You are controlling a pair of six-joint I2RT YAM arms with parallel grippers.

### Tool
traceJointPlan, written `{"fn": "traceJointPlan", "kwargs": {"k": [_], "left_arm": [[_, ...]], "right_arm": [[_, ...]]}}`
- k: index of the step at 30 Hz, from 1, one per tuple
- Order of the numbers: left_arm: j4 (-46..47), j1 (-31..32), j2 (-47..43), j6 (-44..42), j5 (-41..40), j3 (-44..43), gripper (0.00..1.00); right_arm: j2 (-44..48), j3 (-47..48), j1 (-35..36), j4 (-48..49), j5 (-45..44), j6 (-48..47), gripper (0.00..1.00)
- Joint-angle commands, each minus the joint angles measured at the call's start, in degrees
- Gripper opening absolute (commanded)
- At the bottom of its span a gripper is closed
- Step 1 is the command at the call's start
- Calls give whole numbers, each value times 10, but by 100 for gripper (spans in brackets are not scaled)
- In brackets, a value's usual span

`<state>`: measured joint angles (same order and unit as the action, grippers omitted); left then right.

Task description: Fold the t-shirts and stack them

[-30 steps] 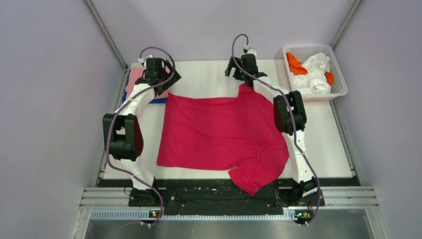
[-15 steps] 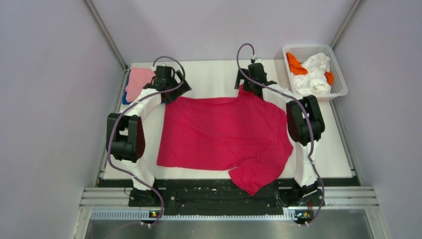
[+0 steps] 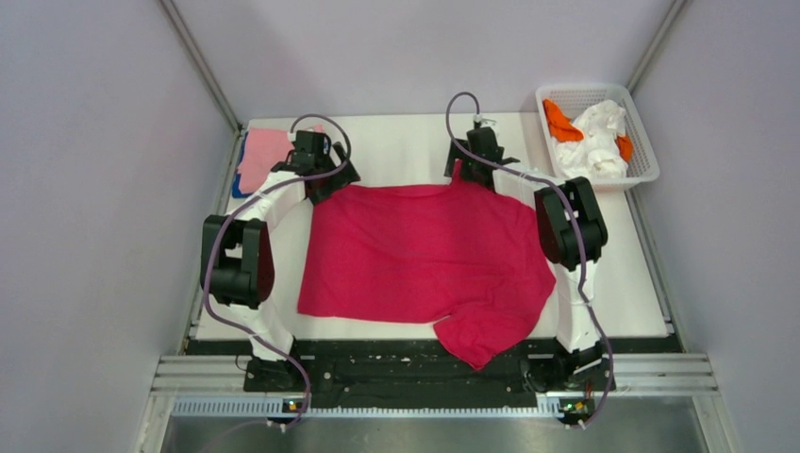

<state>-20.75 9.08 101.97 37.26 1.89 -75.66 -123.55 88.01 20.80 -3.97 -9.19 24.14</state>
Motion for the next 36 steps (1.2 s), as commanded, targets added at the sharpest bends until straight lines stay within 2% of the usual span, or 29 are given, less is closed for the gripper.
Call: {"fn": "traceJointPlan", "kwargs": {"k": [1, 7, 17, 22, 28, 36], "left_arm": [[5, -1, -18, -15, -9, -10, 98], [1, -1, -18, -17, -8, -9, 98], [3, -1, -19, -16, 8, -6, 98], [7, -1, -22, -17, 10, -1, 98], [8, -1, -20, -19, 8, -1, 98], [2, -1, -13, -24, 0, -8, 98]], "right_arm": [[14, -7, -6, 35, -15, 5, 99], [2, -1, -6, 34, -11, 10, 99], [68, -74, -6, 76, -38, -9, 99], [62, -89, -6, 91, -23, -5, 99], [29, -55, -6, 95, -17, -6, 99], [-60, 63, -6, 85, 6, -10, 99]]}}
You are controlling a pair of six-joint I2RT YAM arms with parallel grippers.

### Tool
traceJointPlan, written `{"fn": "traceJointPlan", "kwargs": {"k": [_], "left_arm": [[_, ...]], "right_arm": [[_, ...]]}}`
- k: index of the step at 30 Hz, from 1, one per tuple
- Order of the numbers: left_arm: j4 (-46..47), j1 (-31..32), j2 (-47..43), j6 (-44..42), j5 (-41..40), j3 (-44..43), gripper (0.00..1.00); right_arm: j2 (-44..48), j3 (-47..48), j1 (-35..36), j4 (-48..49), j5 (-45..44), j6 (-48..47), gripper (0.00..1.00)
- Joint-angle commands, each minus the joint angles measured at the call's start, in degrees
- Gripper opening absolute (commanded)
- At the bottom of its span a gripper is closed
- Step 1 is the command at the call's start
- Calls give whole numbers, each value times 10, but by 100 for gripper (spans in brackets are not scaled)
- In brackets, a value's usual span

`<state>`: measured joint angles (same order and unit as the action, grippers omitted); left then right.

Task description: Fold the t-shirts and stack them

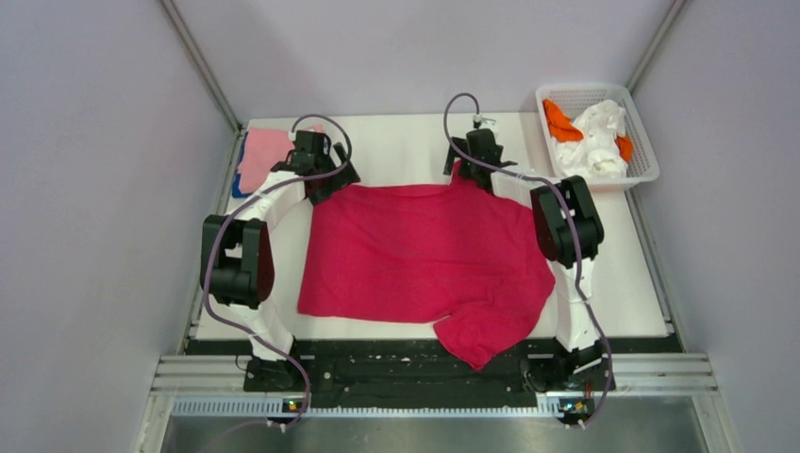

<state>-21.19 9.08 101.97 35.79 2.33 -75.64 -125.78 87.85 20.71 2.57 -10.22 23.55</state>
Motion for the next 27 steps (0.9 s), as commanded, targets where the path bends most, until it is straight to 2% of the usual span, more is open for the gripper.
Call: {"fn": "traceJointPlan", "kwargs": {"k": [1, 9, 14, 16, 18, 23, 27], "left_arm": [[6, -1, -13, -11, -7, -10, 98], [3, -1, -19, -13, -6, -11, 98], [2, -1, -23, -10, 6, -11, 98], [1, -1, -27, -9, 12, -9, 98], [1, 1, -30, -9, 17, -5, 98], [-28, 22, -20, -19, 19, -7, 98], [-40, 44, 3, -22, 10, -13, 98]], "right_arm": [[-50, 81, -6, 22, 20, -4, 99], [-129, 245, -7, 21, 33, -14, 99], [-98, 269, -9, -11, 30, -37, 99], [-52, 226, -9, -24, 30, -45, 99], [12, 135, -9, -25, 15, -52, 99], [163, -41, -9, -133, -45, -42, 99], [234, -153, -9, -157, -52, -35, 99]]}}
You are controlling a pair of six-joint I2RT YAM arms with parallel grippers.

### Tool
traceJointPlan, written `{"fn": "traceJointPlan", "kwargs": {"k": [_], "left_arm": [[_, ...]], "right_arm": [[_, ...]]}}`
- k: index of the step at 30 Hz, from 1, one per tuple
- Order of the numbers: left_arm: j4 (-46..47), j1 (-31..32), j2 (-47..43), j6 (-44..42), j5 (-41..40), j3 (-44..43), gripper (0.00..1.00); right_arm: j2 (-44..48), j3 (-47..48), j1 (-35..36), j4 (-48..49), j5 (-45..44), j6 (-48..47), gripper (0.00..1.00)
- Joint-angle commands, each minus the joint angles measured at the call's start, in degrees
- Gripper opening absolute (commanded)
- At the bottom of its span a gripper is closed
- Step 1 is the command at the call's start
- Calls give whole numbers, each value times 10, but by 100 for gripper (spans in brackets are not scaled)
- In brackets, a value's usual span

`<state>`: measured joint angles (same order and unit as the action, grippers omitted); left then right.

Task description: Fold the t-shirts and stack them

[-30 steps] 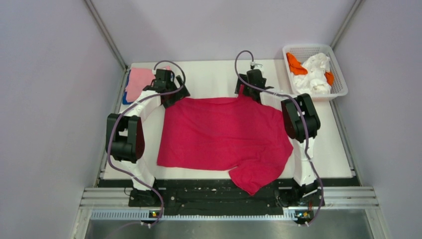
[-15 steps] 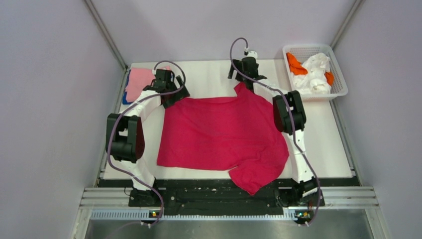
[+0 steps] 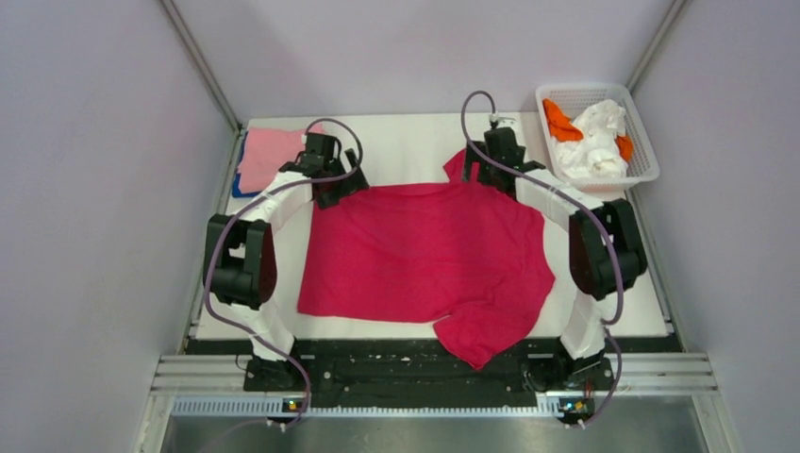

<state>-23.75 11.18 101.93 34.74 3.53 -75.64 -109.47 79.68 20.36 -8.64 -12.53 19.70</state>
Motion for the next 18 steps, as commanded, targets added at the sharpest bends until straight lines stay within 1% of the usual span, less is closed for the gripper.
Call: {"fn": "traceJointPlan", "kwargs": {"k": [1, 6, 8, 13, 18], "left_arm": [[-18, 26, 12, -12, -5, -17, 98], [-13, 31, 54, -2, 0, -41, 98], [-5, 32, 81, -3, -1, -59, 98], [-33, 32, 146, -3, -17, -129, 98], [-41, 31, 192, -4, -30, -170, 98]], "right_arm": [[79, -82, -5, -50, -34, 2, 99], [63, -89, -8, -58, -34, 0, 99], [39, -76, -13, -59, -32, -1, 99], [-26, -31, -34, -58, -23, -1, 99], [-91, 11, -66, -67, -14, -1, 99]]}}
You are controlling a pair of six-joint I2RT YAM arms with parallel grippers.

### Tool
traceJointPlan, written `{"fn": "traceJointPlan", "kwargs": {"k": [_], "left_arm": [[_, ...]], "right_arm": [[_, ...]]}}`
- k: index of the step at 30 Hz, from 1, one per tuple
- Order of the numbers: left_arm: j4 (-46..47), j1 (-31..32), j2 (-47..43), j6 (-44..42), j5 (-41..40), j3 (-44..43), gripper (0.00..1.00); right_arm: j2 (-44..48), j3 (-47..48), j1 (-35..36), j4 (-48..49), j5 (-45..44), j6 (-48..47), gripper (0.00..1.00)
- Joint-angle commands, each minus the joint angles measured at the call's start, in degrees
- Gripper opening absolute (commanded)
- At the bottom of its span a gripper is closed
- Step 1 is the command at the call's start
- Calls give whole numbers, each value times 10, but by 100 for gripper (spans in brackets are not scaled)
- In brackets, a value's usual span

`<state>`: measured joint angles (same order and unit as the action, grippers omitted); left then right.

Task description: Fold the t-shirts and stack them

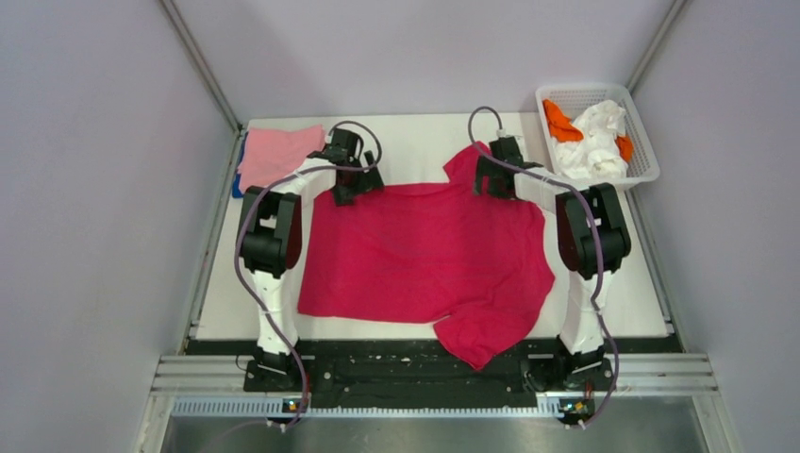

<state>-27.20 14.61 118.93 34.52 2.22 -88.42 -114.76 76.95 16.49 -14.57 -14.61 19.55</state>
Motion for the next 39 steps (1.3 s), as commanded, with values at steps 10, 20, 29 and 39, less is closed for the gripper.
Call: {"fn": "traceJointPlan", "kwargs": {"k": [10, 20, 29, 39], "left_arm": [[-48, -7, 106, 1, -44, -146, 98], [-48, -11, 145, 10, 4, -206, 98], [-66, -10, 114, -9, -1, -276, 98], [-53, 20, -217, 18, -78, 46, 99]], "right_arm": [[-131, 166, -78, -69, 43, 10, 99], [-221, 328, -100, -112, 44, -25, 99], [-201, 386, -92, -111, 85, -59, 99], [92, 144, -15, -47, 28, -74, 99]]}}
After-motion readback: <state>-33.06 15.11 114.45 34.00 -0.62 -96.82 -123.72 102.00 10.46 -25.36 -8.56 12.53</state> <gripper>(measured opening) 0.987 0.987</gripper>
